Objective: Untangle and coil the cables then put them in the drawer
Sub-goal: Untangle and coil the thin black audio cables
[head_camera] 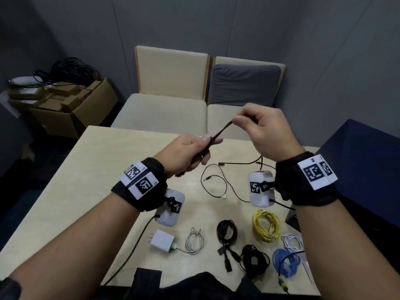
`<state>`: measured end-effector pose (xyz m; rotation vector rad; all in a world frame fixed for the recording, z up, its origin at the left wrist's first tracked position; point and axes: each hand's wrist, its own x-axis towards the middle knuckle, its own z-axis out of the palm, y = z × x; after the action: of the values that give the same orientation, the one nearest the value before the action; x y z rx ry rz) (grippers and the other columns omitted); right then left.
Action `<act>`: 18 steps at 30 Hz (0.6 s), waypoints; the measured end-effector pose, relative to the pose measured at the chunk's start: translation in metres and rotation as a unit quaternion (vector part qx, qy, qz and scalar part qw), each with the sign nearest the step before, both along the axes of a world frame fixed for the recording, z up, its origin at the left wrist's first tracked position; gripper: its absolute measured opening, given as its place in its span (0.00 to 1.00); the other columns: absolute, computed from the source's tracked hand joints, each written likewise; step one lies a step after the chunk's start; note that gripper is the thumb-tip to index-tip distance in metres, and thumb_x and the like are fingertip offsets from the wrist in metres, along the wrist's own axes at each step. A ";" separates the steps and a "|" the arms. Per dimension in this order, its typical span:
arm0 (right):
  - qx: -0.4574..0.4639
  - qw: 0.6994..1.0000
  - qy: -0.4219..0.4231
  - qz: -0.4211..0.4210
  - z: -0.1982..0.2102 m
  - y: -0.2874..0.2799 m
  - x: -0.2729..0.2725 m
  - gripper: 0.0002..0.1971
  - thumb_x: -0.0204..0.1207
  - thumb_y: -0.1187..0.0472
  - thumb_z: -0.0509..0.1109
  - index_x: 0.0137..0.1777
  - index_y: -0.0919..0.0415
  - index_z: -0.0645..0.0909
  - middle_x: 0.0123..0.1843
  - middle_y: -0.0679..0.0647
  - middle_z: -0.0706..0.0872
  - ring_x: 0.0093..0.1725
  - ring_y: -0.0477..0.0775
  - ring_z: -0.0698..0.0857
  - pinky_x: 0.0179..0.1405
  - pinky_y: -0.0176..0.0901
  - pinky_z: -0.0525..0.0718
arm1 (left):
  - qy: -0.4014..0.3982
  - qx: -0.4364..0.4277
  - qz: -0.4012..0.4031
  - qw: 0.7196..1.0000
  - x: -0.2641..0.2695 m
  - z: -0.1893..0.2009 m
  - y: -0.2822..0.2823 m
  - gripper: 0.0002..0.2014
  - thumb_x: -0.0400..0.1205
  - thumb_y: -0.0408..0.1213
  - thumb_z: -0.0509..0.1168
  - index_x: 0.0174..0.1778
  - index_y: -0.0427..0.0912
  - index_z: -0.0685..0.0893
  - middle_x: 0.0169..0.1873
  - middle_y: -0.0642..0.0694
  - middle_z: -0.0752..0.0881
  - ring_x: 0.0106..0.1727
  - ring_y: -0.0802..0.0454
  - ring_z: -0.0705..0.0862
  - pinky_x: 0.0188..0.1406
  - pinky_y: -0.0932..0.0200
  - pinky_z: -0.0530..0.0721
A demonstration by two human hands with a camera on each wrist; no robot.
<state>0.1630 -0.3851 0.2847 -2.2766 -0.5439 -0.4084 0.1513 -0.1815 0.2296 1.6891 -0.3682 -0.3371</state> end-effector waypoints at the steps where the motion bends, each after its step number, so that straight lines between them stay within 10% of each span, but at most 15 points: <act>1: 0.016 1.000 0.003 -0.004 0.000 -0.002 0.003 0.08 0.80 0.59 0.70 0.41 0.62 0.84 0.32 0.51 0.82 0.34 0.45 0.77 0.35 0.33 0.72 | 0.022 -0.050 -0.021 0.998 -0.003 -0.001 -0.002 0.24 0.84 0.52 0.52 0.61 0.39 0.84 0.28 0.31 0.74 0.17 0.53 0.61 0.16 0.66 0.57; 8: 0.089 0.994 0.065 -0.025 -0.029 -0.005 0.019 0.12 0.82 0.54 0.66 0.36 0.54 0.78 0.25 0.39 0.74 0.28 0.39 0.71 0.31 0.35 0.68 | 0.123 -0.315 -0.069 0.938 -0.012 0.004 -0.018 0.20 0.83 0.43 0.51 0.62 0.37 0.81 0.25 0.46 0.76 0.11 0.64 0.61 0.11 0.70 0.55; 18: 0.116 0.980 0.160 -0.008 -0.094 0.022 0.007 0.15 0.82 0.51 0.60 0.34 0.53 0.74 0.29 0.48 0.74 0.28 0.42 0.70 0.30 0.40 0.68 | 0.104 -0.436 -0.006 0.894 0.008 0.022 -0.020 0.18 0.88 0.42 0.45 0.62 0.38 0.76 0.30 0.49 0.79 0.11 0.64 0.63 0.11 0.71 0.58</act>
<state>0.1696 -0.3634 0.1905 -2.0673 -0.2961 -0.0999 0.1592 -0.2011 0.2519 0.7572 -0.3023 -0.2939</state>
